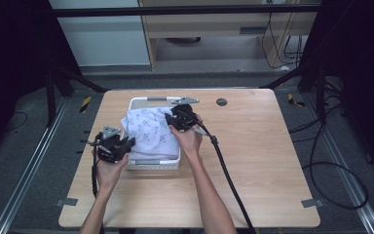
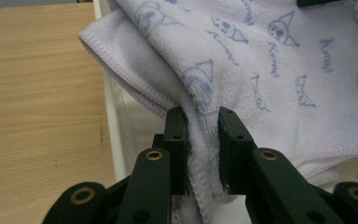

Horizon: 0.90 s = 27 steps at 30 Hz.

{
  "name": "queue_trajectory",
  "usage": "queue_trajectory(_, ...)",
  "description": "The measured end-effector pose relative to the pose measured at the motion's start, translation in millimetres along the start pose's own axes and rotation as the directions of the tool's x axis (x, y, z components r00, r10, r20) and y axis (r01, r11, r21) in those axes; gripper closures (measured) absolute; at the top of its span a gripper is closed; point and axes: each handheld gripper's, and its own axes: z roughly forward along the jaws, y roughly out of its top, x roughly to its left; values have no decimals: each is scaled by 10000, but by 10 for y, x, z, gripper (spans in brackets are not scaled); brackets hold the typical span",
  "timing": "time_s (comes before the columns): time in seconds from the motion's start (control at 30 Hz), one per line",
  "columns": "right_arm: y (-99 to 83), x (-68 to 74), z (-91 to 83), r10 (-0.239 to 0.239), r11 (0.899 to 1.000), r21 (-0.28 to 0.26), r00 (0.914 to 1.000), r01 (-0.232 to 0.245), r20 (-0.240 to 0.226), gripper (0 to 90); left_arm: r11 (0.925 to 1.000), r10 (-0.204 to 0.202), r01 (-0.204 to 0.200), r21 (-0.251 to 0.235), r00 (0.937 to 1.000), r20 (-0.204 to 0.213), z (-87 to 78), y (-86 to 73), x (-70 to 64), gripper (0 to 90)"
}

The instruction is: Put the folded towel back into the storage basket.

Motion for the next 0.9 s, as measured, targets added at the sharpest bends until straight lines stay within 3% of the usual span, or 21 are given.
queue_trajectory(0.43, -124, -25, 106, 128, 9994, 320, 9999, -130, 56, 637, 9993, 149, -143, 346, 9998, -149, 101, -59, -2, 750)
queue_trajectory(0.9, -205, -34, 165, -45, 9981, 608, 9997, 32, 221, 627, 9977, 170, -153, 660, 9995, -267, 165, -93, 1, 745)
